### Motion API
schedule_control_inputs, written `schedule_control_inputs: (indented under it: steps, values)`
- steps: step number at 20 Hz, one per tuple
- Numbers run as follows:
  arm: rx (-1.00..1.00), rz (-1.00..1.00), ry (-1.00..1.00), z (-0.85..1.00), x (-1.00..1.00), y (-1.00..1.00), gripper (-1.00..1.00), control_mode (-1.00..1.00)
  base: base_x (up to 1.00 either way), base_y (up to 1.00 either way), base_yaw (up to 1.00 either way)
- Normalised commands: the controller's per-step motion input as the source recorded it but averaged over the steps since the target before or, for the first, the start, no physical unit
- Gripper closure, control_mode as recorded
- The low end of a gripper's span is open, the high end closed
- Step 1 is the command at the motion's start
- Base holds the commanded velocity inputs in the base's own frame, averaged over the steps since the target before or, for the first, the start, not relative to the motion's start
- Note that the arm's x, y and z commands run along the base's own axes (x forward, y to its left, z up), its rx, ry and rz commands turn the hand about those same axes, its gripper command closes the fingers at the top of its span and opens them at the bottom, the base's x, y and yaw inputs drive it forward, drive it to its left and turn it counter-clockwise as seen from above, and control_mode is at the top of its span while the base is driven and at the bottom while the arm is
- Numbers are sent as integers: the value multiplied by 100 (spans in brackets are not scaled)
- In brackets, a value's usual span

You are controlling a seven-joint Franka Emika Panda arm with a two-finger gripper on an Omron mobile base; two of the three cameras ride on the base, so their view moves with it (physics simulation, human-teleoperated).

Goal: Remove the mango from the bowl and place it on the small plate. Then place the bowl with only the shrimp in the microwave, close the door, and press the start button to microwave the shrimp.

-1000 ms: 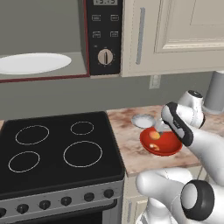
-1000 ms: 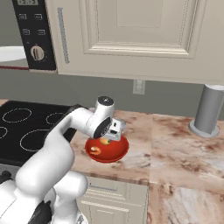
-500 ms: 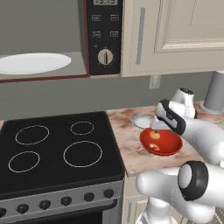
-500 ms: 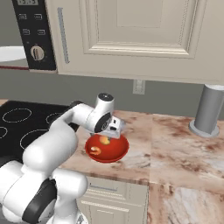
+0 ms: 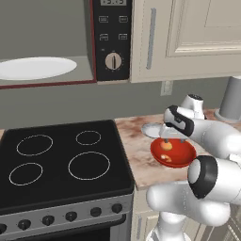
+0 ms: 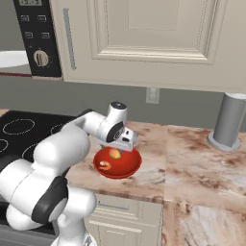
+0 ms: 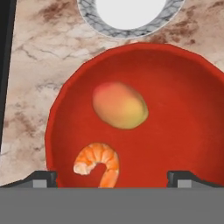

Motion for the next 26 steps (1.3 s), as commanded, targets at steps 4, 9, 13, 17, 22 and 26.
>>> schedule_control_inputs:
  steps: [4,9,13,17,22,26]
  values:
    - [0,0,0,-27,19,0,-100,-100,0,0,0]
    - [0,0,0,-22,17,0,-100,-100,0,0,0]
    - [0,0,0,-17,13,0,-100,-100,0,0,0]
    - [0,0,0,-8,7,0,-100,-100,0,0,0]
    - [0,0,0,-12,5,0,-100,-100,0,0,0]
    - [0,0,0,-9,11,0,-100,-100,0,0,0]
